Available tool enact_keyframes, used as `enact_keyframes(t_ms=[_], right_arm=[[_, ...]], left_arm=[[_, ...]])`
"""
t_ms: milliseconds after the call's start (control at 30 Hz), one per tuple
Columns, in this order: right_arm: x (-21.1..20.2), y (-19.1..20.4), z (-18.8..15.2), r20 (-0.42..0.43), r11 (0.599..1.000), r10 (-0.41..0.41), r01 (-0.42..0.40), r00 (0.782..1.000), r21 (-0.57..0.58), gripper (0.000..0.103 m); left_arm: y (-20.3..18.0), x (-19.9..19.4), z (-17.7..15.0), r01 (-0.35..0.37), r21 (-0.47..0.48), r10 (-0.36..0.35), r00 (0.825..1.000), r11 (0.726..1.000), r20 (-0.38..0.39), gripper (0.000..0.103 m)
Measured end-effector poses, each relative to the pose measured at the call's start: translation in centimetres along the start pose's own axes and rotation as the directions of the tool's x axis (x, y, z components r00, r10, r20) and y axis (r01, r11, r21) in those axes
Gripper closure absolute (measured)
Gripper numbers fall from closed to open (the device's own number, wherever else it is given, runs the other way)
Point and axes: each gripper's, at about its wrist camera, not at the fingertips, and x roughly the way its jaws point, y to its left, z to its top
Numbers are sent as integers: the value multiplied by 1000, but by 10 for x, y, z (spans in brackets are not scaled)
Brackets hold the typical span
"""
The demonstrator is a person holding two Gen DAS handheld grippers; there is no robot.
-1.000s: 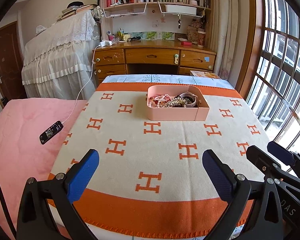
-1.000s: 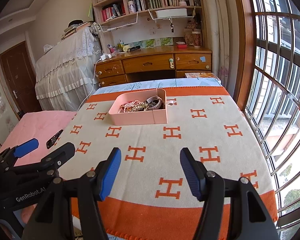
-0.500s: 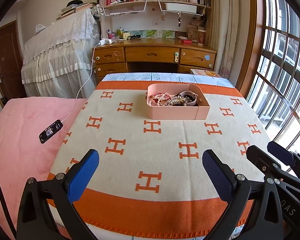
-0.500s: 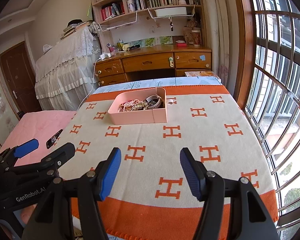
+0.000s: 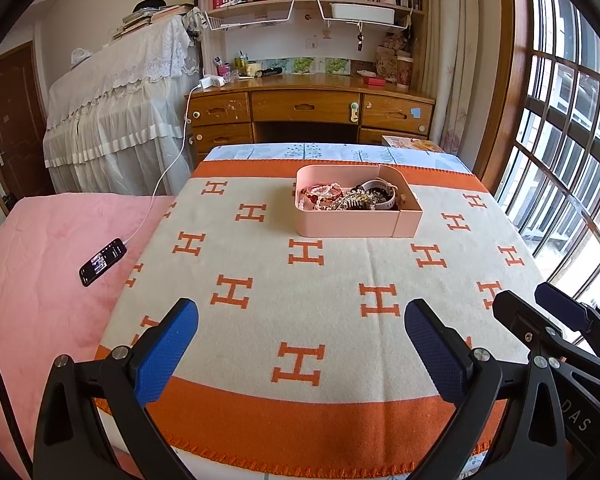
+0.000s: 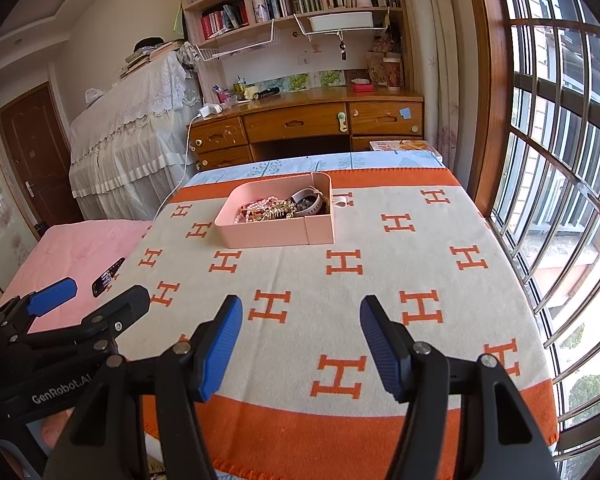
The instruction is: Organize jewelry
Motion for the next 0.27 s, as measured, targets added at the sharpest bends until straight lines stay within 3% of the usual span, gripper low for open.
enact_keyframes(t_ms=[267], right_arm=[[1, 0, -1, -1, 1000, -1, 1, 1000, 1, 41]], left_arm=[[-1, 2, -2, -4, 3, 4, 1000, 1000, -6, 1]])
